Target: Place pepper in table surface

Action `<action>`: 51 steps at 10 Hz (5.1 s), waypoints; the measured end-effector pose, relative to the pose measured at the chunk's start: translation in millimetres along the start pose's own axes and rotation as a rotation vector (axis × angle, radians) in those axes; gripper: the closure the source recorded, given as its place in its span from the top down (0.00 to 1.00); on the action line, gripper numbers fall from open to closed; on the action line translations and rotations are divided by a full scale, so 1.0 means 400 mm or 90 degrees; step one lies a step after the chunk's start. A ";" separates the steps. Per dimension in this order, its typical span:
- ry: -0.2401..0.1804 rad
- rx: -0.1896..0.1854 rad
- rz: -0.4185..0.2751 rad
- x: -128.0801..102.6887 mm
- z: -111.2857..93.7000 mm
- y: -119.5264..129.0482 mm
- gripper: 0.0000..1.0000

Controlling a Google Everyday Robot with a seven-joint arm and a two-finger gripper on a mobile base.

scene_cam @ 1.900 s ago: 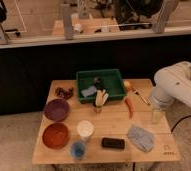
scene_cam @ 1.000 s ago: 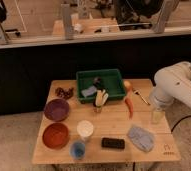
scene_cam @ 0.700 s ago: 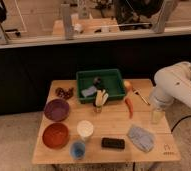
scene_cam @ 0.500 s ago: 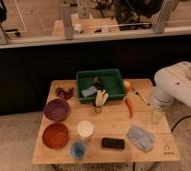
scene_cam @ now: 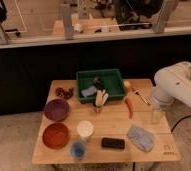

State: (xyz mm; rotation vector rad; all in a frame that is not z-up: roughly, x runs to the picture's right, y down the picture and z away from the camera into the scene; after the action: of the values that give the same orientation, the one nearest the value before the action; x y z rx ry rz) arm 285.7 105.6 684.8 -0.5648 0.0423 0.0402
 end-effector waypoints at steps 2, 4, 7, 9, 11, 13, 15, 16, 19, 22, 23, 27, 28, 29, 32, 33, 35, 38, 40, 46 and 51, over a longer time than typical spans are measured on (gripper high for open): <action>0.011 0.026 -0.077 -0.001 0.000 -0.031 0.80; 0.014 0.065 -0.225 -0.017 0.012 -0.072 0.80; 0.003 0.046 -0.451 -0.046 0.049 -0.121 0.80; -0.001 0.027 -0.526 -0.046 0.065 -0.132 0.80; -0.008 0.023 -0.568 -0.059 0.073 -0.143 0.80; -0.001 0.031 -0.586 -0.055 0.090 -0.153 0.80; 0.003 0.050 -0.626 -0.073 0.139 -0.193 0.80; 0.010 0.056 -0.663 -0.070 0.175 -0.218 0.80; 0.023 0.053 -0.732 -0.066 0.237 -0.254 0.80; 0.024 0.037 -0.807 -0.089 0.326 -0.254 0.80; 0.018 0.032 -0.827 -0.103 0.349 -0.259 0.80; -0.002 0.023 -0.890 -0.135 0.409 -0.297 0.80; -0.010 0.022 -0.900 -0.143 0.425 -0.303 0.80; -0.017 0.018 -0.910 -0.144 0.449 -0.306 0.80; -0.043 0.009 -0.929 -0.157 0.503 -0.291 0.80; -0.046 0.007 -0.932 -0.165 0.516 -0.288 0.76; -0.043 0.004 -0.932 -0.173 0.529 -0.289 0.58; -0.040 0.016 -0.928 -0.180 0.511 -0.286 0.28; -0.040 0.031 -0.932 -0.190 0.461 -0.275 0.18; 0.033 0.080 -0.944 -0.117 0.119 -0.248 0.18; 0.061 0.085 -0.927 -0.081 -0.044 -0.243 0.18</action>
State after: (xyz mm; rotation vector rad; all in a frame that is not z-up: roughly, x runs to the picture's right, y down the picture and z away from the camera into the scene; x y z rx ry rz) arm 257.6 13.1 723.5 -0.3571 -0.2772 -1.3960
